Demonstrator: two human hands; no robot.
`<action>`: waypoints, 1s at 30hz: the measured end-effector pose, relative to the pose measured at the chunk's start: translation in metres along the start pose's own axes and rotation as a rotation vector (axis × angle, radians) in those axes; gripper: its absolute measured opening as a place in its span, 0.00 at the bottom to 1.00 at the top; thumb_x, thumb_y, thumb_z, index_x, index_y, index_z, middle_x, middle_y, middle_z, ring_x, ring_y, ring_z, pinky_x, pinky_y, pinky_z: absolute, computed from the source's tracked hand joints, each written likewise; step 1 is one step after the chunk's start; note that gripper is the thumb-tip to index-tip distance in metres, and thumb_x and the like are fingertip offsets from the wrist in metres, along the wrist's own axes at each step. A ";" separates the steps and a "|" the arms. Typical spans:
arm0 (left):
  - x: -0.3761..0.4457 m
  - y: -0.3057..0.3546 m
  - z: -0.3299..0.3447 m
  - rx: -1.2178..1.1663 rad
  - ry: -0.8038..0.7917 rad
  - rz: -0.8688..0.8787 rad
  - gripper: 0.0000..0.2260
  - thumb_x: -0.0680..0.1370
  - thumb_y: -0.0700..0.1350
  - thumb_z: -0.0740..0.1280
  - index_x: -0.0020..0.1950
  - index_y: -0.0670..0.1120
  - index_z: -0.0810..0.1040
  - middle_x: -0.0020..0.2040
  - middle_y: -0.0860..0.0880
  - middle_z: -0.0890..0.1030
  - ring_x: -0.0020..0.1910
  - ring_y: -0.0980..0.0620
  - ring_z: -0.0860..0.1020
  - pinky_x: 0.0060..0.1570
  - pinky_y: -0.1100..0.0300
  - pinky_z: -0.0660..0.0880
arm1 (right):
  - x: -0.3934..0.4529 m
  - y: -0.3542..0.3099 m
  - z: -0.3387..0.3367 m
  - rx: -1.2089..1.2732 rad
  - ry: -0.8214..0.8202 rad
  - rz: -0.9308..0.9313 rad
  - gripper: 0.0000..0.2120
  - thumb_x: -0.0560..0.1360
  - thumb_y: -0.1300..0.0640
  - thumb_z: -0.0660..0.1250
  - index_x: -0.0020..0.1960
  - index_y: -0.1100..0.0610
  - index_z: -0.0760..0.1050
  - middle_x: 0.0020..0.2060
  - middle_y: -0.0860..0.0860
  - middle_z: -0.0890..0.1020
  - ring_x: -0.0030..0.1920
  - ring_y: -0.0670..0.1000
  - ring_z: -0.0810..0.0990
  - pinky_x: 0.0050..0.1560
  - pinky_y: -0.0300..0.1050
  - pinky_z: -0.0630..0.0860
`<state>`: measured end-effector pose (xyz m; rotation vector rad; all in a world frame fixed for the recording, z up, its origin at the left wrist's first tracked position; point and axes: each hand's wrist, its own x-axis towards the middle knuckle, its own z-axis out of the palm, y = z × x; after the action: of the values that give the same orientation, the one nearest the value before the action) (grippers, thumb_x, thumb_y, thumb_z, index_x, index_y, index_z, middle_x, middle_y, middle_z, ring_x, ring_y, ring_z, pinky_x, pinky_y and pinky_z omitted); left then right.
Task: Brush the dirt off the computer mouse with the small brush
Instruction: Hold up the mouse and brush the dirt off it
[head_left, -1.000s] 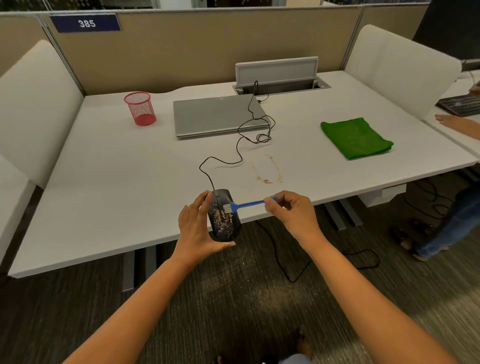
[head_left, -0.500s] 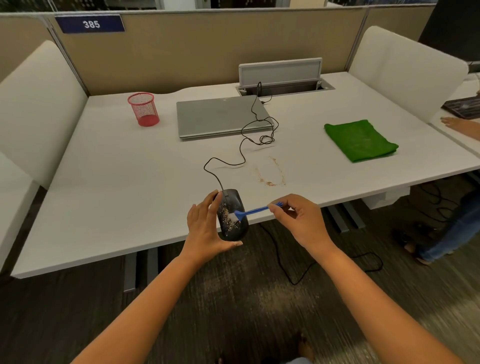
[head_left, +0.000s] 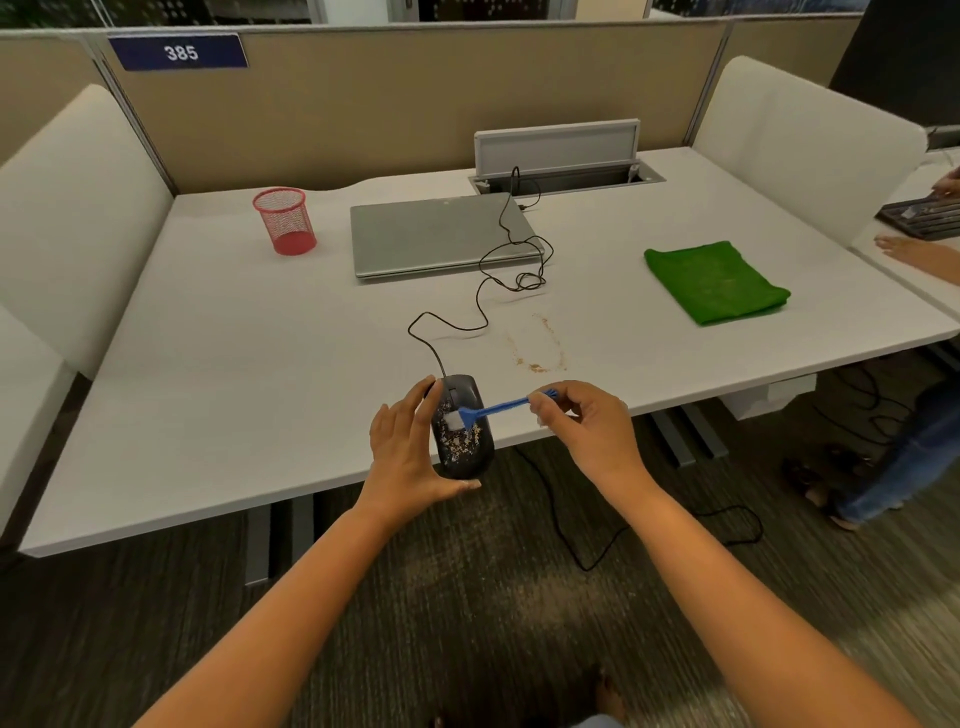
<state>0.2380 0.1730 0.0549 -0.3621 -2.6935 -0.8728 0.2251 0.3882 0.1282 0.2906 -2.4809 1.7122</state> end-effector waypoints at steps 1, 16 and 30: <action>-0.001 0.000 0.000 0.006 -0.004 0.005 0.51 0.59 0.66 0.71 0.73 0.57 0.45 0.75 0.47 0.53 0.72 0.52 0.50 0.70 0.44 0.45 | 0.002 -0.003 0.000 0.034 0.017 0.005 0.03 0.74 0.55 0.68 0.44 0.53 0.80 0.34 0.46 0.80 0.35 0.38 0.76 0.39 0.27 0.71; 0.001 0.002 -0.001 0.019 -0.010 0.019 0.52 0.59 0.67 0.71 0.73 0.57 0.43 0.75 0.48 0.53 0.72 0.52 0.50 0.69 0.46 0.44 | 0.011 -0.009 -0.002 0.050 0.020 0.004 0.05 0.72 0.55 0.69 0.38 0.49 0.79 0.31 0.44 0.80 0.34 0.40 0.76 0.40 0.32 0.73; 0.005 -0.003 0.000 0.067 -0.043 -0.004 0.54 0.58 0.64 0.75 0.73 0.58 0.43 0.75 0.45 0.55 0.71 0.47 0.54 0.69 0.46 0.45 | 0.008 -0.031 -0.020 -0.505 -0.254 -0.576 0.06 0.74 0.59 0.68 0.47 0.61 0.80 0.39 0.54 0.81 0.41 0.50 0.78 0.42 0.40 0.75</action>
<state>0.2323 0.1719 0.0551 -0.3653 -2.7560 -0.7820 0.2243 0.3955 0.1650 1.0819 -2.5272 0.8423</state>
